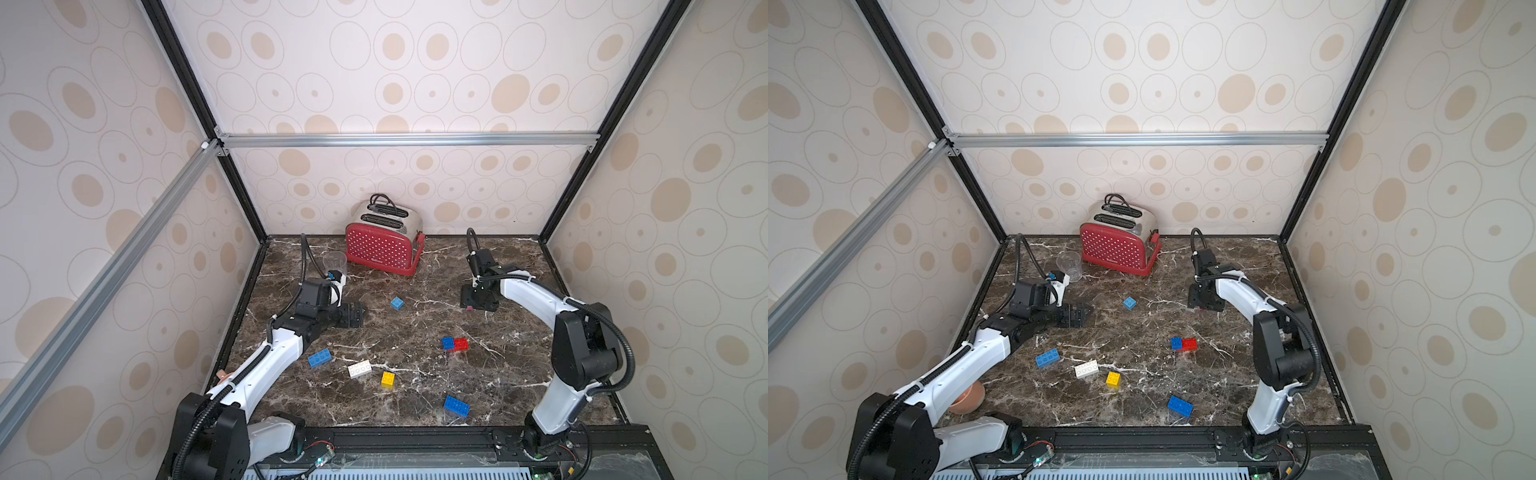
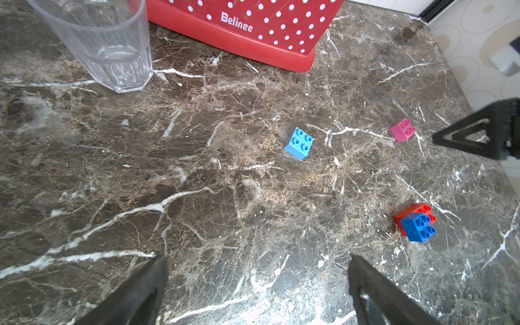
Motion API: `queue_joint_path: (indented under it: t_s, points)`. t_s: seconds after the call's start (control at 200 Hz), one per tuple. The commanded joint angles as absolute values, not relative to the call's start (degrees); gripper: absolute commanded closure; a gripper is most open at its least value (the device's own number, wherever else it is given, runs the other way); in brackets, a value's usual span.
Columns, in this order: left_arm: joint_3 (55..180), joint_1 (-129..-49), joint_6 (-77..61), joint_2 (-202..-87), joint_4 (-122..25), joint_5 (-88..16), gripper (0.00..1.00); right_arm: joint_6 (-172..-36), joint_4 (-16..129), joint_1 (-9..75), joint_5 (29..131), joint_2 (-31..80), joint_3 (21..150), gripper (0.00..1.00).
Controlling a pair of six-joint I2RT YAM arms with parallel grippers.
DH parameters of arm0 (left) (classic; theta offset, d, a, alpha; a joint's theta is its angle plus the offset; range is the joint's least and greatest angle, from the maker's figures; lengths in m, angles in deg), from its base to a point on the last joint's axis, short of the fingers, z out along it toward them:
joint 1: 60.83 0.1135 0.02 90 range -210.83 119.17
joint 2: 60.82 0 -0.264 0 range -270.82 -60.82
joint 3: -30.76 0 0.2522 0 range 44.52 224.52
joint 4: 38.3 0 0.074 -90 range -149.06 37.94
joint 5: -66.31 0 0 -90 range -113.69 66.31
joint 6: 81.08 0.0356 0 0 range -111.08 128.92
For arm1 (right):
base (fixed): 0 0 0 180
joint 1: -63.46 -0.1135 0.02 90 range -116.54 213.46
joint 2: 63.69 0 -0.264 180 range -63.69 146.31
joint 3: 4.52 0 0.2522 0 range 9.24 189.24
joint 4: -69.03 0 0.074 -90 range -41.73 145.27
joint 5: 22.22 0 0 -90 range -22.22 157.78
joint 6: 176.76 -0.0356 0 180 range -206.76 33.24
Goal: Assemble a carrot with lego
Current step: Pick up the lego brick from the center of the board.
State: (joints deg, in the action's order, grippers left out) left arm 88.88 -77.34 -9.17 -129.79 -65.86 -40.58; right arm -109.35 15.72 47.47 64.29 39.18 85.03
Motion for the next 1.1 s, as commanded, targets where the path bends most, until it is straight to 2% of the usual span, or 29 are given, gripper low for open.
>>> queue_joint_path:
  t_s: [0.0,0.14,0.431,0.756,0.881,1.097]
  points:
    - [88.91,-77.54,-9.74,-129.95,-65.21,-40.99,0.01,-104.64,16.46,49.76,66.88,42.93,88.18,0.25]
    - [88.82,-77.60,-9.85,-129.90,-65.29,-40.67,0.01,-103.05,18.95,51.36,69.84,46.17,89.15,0.20]
    - [88.91,-77.59,-9.77,-130.30,-65.32,-40.62,0.01,-102.62,22.68,51.94,75.27,50.15,88.90,0.21]
    - [88.66,-77.60,-9.64,-129.99,-65.33,-40.39,0.01,-102.42,22.86,51.59,76.14,49.95,89.04,0.28]
    - [88.65,-77.55,-9.64,-129.90,-65.33,-40.35,0.01,-101.99,21.74,51.33,75.17,50.39,89.91,0.37]
    - [88.59,-77.58,-9.56,-129.91,-65.33,-40.39,0.01,-100.41,19.54,50.03,71.17,51.68,91.83,0.42]
